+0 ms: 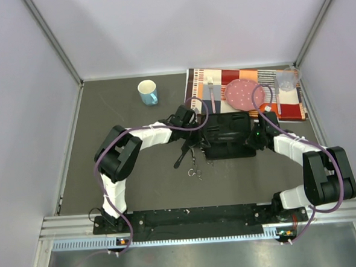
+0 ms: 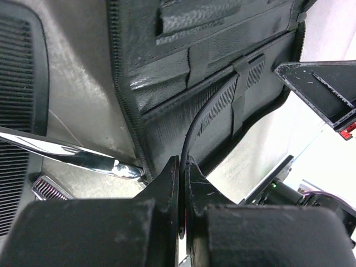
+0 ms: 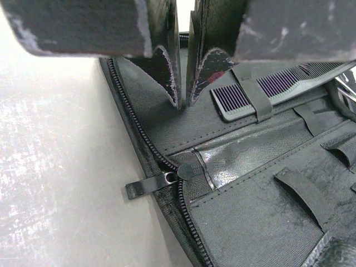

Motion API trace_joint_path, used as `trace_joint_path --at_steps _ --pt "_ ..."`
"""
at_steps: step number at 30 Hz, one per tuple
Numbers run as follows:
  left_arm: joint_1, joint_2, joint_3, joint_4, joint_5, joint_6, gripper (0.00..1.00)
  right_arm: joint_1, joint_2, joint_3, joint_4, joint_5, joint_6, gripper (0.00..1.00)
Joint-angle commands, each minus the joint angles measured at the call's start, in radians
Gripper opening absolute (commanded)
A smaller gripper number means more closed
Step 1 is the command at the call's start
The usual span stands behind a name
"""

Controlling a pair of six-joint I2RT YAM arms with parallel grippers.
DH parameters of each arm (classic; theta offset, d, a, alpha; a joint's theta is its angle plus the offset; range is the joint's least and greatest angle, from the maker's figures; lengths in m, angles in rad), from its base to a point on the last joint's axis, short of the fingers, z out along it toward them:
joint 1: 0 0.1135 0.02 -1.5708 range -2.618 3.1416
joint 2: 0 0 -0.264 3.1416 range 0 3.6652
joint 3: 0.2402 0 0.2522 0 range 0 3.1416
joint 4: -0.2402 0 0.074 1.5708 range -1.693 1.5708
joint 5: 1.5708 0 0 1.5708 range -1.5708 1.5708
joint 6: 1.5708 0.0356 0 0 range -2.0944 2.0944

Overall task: Sort the hair-cutting tools
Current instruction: Place the comb in the hairdressing tool bag.

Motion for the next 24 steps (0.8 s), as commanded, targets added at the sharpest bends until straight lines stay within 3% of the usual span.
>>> trace_joint_path --at_steps 1,10,14,16,19,24 --pt "-0.015 0.006 0.07 -0.158 -0.091 0.108 0.0 0.012 0.052 -0.007 -0.042 0.005 -0.034 0.08" --pt "-0.021 0.054 0.088 -0.154 -0.083 0.082 0.0 0.012 -0.018 0.025 -0.082 0.024 -0.071 0.15" --pt "-0.021 0.062 0.09 -0.161 -0.101 0.082 0.0 0.012 -0.148 0.045 -0.118 0.06 -0.109 0.28" --pt "-0.021 0.068 0.093 -0.162 -0.106 0.085 0.0 0.012 -0.193 0.071 -0.168 0.134 -0.144 0.44" --pt "-0.021 0.075 0.099 -0.168 -0.108 0.088 0.0 0.012 -0.219 0.097 -0.21 0.2 -0.198 0.57" --pt "-0.021 0.098 0.105 -0.165 -0.094 0.085 0.0 0.012 -0.126 0.105 -0.216 0.174 -0.213 0.59"
